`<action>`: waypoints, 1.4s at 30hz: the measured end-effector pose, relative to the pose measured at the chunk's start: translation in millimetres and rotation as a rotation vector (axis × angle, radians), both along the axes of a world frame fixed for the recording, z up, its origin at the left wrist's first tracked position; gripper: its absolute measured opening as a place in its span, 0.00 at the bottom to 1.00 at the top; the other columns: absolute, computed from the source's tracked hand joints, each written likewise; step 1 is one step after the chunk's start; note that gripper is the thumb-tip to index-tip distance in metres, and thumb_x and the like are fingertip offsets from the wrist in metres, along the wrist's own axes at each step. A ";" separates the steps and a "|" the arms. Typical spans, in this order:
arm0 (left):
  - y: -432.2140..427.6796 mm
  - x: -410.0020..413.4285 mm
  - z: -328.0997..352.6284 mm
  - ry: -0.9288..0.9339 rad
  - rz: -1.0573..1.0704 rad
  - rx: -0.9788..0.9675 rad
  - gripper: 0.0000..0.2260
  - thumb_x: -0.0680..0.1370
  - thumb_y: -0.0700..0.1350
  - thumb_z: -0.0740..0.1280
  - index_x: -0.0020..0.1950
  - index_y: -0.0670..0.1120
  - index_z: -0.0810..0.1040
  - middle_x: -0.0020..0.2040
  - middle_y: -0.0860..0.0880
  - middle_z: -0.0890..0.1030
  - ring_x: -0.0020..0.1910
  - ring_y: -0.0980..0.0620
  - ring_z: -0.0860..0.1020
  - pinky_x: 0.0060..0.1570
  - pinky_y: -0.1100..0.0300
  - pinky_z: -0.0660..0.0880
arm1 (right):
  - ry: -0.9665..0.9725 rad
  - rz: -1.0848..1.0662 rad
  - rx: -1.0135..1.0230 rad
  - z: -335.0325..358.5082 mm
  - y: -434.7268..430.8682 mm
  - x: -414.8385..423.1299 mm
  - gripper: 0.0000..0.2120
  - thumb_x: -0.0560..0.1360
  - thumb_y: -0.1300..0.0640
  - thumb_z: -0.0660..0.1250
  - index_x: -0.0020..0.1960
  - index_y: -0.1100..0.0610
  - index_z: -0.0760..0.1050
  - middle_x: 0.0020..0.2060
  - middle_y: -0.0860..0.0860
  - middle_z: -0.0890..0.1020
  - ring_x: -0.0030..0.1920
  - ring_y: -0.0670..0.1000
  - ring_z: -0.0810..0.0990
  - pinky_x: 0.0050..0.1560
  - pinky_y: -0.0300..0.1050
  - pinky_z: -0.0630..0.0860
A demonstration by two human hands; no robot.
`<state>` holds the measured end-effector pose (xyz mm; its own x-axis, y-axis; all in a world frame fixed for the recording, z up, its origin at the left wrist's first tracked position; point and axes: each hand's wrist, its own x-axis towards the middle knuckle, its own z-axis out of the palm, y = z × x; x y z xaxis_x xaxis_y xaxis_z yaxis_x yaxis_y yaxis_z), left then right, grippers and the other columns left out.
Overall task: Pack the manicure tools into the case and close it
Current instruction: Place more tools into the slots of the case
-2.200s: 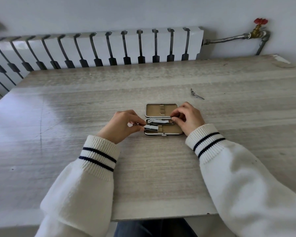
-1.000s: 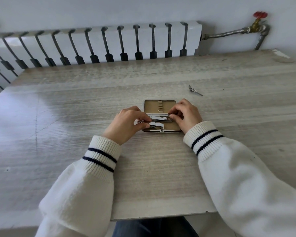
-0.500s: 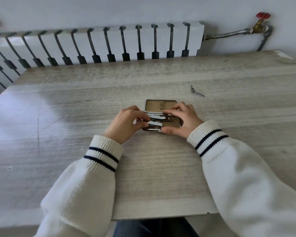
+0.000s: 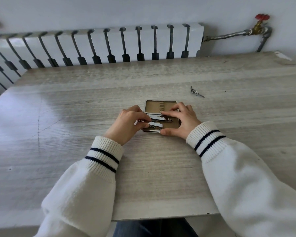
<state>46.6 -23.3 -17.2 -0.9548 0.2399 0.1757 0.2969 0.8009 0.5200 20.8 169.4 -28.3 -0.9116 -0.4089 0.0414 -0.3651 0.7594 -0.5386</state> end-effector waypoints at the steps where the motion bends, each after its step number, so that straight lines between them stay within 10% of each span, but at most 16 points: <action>1: 0.1 0.0 0.0 0.009 0.000 -0.007 0.08 0.71 0.42 0.69 0.49 0.46 0.81 0.44 0.49 0.75 0.45 0.49 0.74 0.53 0.55 0.68 | 0.000 0.000 -0.002 0.1 -0.1 0.0 0.31 0.62 0.43 0.72 0.63 0.49 0.69 0.58 0.53 0.68 0.60 0.54 0.61 0.63 0.47 0.57; 11: 6.0 -1.0 -4.2 0.058 0.008 -0.013 0.08 0.72 0.45 0.68 0.50 0.48 0.81 0.44 0.48 0.77 0.45 0.53 0.70 0.54 0.62 0.56 | -0.005 -0.006 0.007 0.4 0.0 0.7 0.31 0.63 0.43 0.72 0.63 0.48 0.69 0.59 0.53 0.67 0.60 0.55 0.61 0.64 0.48 0.58; 35: 11.0 1.4 -2.2 -0.026 -0.010 -0.012 0.09 0.71 0.46 0.69 0.51 0.50 0.81 0.48 0.49 0.78 0.51 0.46 0.74 0.57 0.53 0.68 | -0.013 -0.013 -0.003 -0.9 0.3 0.4 0.31 0.62 0.43 0.72 0.63 0.47 0.69 0.59 0.52 0.67 0.60 0.54 0.61 0.64 0.49 0.59; 42: -1.0 2.3 1.6 -0.014 0.022 0.030 0.08 0.69 0.43 0.71 0.48 0.48 0.81 0.46 0.51 0.77 0.45 0.57 0.74 0.48 0.67 0.64 | -0.027 -0.003 -0.005 -0.4 1.3 -0.8 0.32 0.62 0.42 0.71 0.63 0.47 0.68 0.59 0.52 0.67 0.60 0.54 0.61 0.63 0.48 0.58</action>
<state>48.8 -24.3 -15.6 -0.9621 0.2138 0.1691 0.2721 0.7914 0.5474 20.0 170.7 -28.7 -0.9138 -0.4058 0.0187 -0.3479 0.7579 -0.5519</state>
